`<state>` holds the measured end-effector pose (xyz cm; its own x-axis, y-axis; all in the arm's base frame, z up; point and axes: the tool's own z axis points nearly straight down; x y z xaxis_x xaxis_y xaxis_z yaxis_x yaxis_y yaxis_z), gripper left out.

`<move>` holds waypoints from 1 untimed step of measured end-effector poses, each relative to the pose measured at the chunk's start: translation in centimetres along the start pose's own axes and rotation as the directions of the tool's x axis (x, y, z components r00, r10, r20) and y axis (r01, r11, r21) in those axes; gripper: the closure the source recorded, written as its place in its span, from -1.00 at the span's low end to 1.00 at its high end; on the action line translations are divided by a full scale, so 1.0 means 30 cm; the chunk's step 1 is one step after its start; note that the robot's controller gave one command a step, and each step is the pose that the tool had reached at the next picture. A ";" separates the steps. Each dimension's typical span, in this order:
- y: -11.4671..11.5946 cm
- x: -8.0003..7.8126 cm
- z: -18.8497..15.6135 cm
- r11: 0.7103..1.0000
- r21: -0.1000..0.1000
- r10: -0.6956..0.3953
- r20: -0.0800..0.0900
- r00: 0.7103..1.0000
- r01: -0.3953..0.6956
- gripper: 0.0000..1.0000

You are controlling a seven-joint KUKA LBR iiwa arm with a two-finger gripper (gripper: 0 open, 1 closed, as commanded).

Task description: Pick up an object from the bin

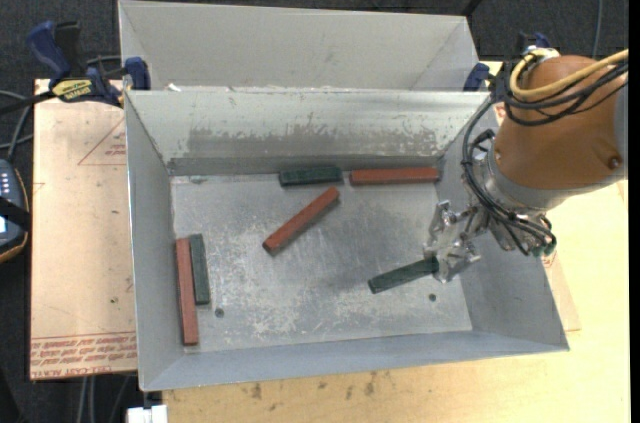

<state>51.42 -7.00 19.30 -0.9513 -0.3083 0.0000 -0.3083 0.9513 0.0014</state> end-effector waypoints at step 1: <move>0.017 0.003 -0.108 1.000 0.001 0.002 0.001 1.000 -0.002 1.00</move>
Offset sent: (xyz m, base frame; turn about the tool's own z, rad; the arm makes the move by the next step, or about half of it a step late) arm -0.0110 -0.0502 0.1570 -0.1157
